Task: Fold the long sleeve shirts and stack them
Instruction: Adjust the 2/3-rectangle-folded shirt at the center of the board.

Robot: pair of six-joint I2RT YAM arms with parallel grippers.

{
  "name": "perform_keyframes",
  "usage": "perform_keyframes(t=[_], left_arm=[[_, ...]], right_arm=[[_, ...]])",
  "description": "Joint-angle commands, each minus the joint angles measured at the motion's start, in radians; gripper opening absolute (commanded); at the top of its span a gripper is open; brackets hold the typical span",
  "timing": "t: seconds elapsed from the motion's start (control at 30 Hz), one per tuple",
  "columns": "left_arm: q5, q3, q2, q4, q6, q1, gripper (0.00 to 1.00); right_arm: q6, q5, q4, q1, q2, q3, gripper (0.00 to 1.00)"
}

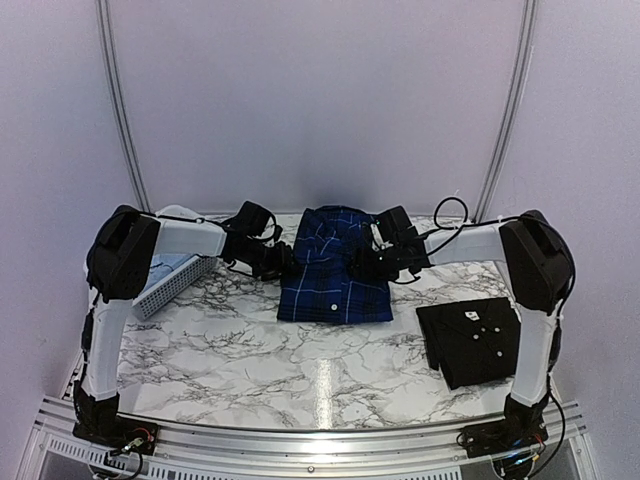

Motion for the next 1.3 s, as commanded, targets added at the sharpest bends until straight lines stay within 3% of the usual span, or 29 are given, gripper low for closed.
perform_keyframes(t=[0.0, 0.17, 0.43, 0.63, 0.7, 1.03, 1.27], left_arm=[[0.047, 0.066, 0.013, -0.018, 0.003, -0.002, 0.48], [0.071, 0.079, 0.003, -0.003, 0.014, -0.006, 0.34], [0.073, 0.086, 0.012, 0.010, 0.033, -0.009, 0.30], [0.040, 0.089, 0.015, 0.008, 0.041, -0.007, 0.51], [0.021, 0.092, 0.010, 0.006, 0.051, -0.004, 0.53], [0.017, 0.155, 0.053, -0.023, 0.070, 0.002, 0.50], [0.014, 0.177, 0.071, -0.032, 0.072, 0.002, 0.39]], right_arm=[[-0.039, 0.017, -0.029, 0.007, -0.018, 0.052, 0.76], [-0.066, 0.050, -0.058, 0.004, -0.090, 0.043, 0.81], [-0.059, 0.063, -0.048, -0.072, -0.211, -0.073, 0.78], [-0.070, 0.063, -0.058, -0.102, -0.196, -0.107, 0.57], [-0.071, 0.064, -0.055, -0.104, -0.178, -0.111, 0.52], [-0.067, 0.015, -0.035, -0.109, -0.063, -0.076, 0.37], [-0.070, 0.027, -0.055, -0.107, -0.087, -0.046, 0.09]])
